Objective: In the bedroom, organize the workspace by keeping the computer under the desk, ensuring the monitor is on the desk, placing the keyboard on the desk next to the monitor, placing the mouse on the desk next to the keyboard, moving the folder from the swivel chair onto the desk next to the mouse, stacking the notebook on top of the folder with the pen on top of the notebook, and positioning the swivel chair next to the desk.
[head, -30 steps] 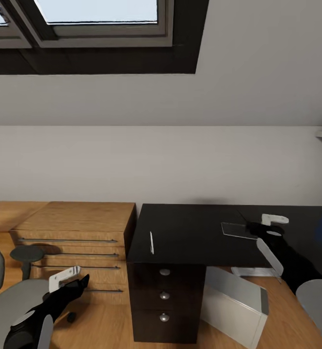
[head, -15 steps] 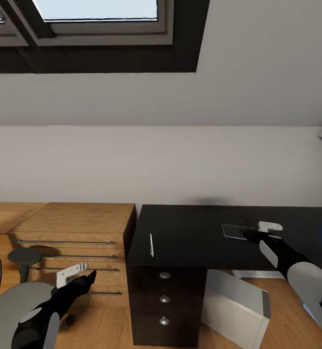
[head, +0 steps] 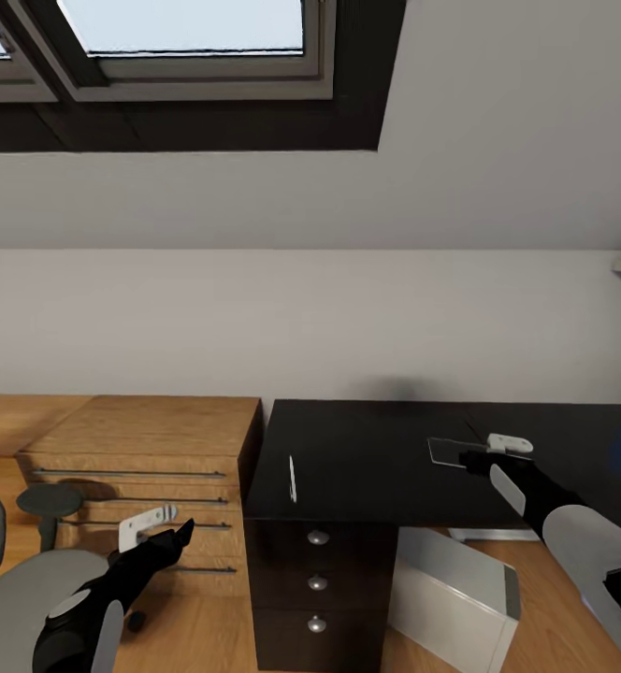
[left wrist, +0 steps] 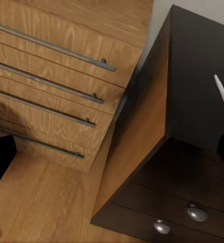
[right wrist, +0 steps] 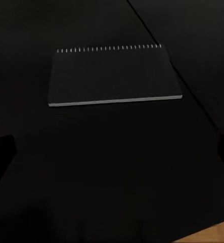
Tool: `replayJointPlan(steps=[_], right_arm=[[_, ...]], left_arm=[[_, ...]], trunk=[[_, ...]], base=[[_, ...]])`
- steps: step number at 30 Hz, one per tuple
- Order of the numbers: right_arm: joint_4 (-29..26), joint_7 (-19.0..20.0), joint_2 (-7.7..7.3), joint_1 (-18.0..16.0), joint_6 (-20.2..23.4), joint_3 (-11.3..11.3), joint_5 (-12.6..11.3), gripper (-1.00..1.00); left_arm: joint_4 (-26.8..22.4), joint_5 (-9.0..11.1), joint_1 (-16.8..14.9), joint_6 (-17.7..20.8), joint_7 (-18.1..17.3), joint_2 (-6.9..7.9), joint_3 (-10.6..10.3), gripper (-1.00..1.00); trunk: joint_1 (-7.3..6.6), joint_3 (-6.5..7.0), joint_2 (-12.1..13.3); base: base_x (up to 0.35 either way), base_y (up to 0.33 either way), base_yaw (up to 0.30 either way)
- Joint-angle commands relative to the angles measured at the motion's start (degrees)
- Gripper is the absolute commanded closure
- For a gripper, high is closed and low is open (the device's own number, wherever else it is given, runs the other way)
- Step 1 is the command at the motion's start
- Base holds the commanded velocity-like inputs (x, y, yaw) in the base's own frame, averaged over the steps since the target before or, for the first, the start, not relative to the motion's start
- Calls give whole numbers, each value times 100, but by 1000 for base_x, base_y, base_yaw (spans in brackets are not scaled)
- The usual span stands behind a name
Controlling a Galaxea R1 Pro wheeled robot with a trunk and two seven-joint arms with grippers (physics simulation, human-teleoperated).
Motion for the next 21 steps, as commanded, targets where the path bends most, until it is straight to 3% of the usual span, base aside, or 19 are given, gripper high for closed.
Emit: replayJointPlan(steps=[1, 7, 11, 12, 21], right_arm=[[-17, -40, -6, -2, 53, 42, -61, -100], [-30, -38, -8, -2, 135, -15, -108, -100], [-40, -42, -17, -2, 166, -287, -298, -100], [-76, -49, -20, -2, 179, -641, -446, -100], [-143, -56, -21, -2, 145, -736, -468, -100]], left_arm=[[-7, 27, -6, 35, -25, -7, 14, -100], [-7, 24, -6, 44, -21, -9, 12, -100], [-7, 23, -6, 48, -16, -10, 6, -100], [-7, 19, -6, 61, -15, -10, 1, -100], [0, 14, -6, 68, -23, -18, -21, -100]], trunk=[[-23, 11, 37], [-154, 119, 278], [-242, 191, 438], [-264, 209, 479], [-462, 370, 840]], base=[[0, 0, 0], [0, 0, 0], [0, 0, 0], [0, 0, 0], [19, 0, 0]])
